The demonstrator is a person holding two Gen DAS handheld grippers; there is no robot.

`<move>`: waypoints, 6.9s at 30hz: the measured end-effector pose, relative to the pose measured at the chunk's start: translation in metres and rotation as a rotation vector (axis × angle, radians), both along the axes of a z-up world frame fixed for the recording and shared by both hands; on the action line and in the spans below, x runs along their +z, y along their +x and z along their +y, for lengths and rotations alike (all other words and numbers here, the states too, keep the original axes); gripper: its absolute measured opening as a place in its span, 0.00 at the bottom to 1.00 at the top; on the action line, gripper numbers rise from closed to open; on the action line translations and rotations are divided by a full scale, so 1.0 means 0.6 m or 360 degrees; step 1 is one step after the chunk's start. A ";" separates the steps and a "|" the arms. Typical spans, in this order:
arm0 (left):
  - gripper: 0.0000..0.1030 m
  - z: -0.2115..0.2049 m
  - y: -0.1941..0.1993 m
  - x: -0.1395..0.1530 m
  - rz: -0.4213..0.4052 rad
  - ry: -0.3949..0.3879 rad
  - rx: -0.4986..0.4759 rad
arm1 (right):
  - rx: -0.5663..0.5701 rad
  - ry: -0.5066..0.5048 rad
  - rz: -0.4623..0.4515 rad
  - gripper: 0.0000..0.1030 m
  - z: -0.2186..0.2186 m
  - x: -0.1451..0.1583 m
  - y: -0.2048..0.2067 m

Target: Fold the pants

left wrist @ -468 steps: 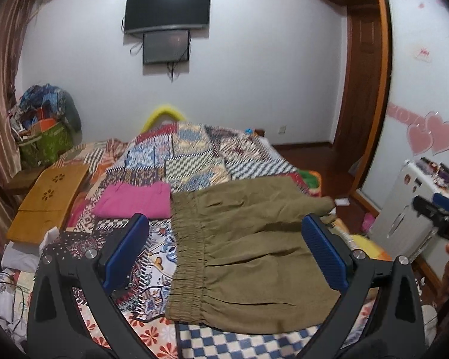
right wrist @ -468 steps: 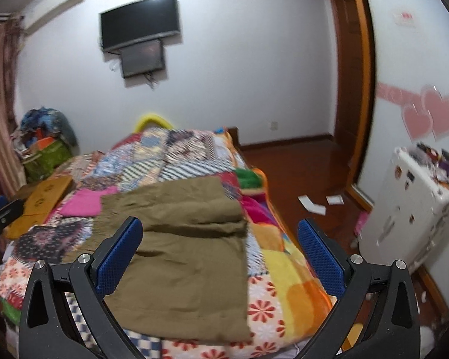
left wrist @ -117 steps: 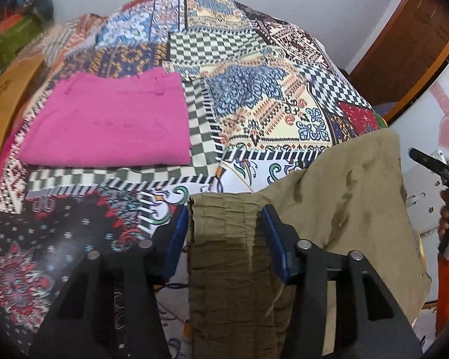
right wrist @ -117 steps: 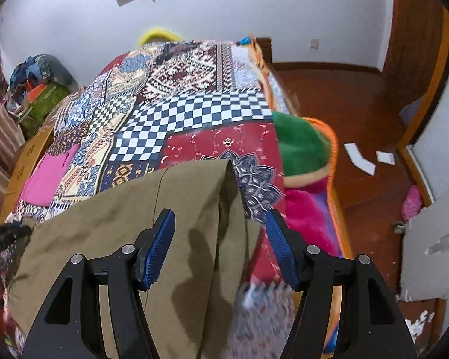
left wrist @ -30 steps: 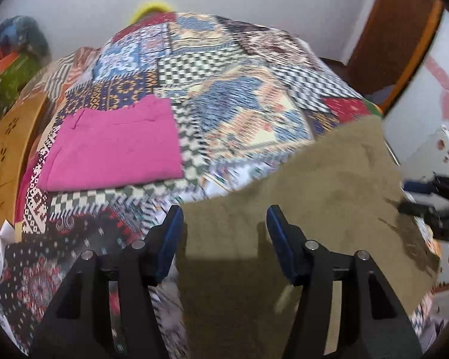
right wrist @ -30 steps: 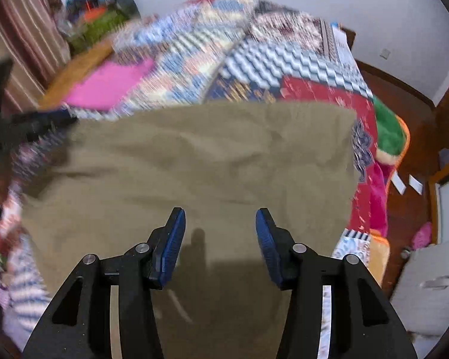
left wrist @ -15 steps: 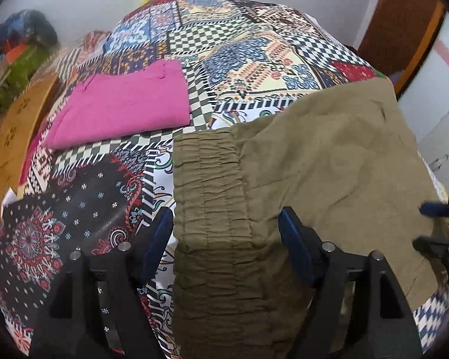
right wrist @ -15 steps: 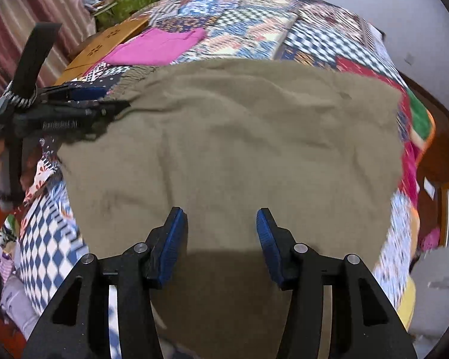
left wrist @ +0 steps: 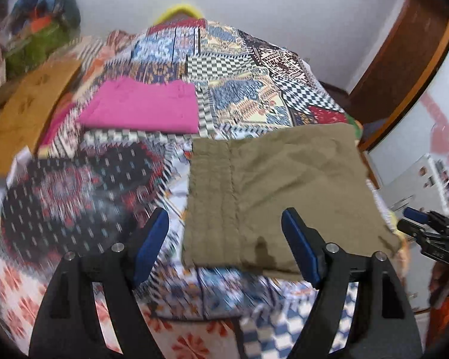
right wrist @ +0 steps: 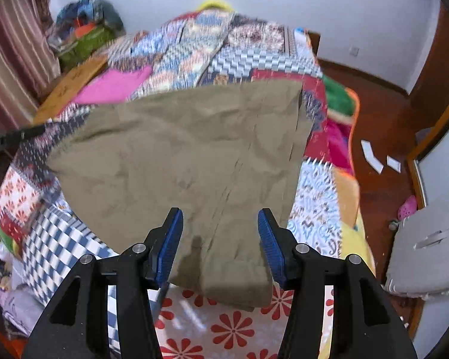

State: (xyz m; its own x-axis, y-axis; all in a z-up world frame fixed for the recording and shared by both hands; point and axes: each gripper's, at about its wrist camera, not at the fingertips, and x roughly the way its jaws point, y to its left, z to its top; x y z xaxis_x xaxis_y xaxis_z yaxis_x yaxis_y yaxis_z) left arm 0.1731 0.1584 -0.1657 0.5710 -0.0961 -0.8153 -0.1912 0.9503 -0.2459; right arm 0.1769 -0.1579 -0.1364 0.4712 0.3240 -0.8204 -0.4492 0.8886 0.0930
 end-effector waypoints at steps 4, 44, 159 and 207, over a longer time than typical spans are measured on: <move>0.76 -0.016 -0.024 -0.026 0.0079 -0.0109 0.0006 | 0.0014 0.0030 -0.0078 0.57 0.022 0.006 -0.008; 0.88 0.010 0.061 -0.149 0.0156 -0.0837 0.0358 | 0.0158 -0.0015 0.0127 0.58 0.111 -0.106 0.009; 0.69 -0.354 0.022 -0.018 0.0071 0.0068 -0.0701 | -0.0259 0.0166 -0.0186 0.60 -0.093 0.031 -0.071; 0.62 -0.097 0.168 -0.096 0.0143 0.0246 -0.0214 | 0.0188 -0.0102 0.0001 0.60 0.142 -0.035 0.101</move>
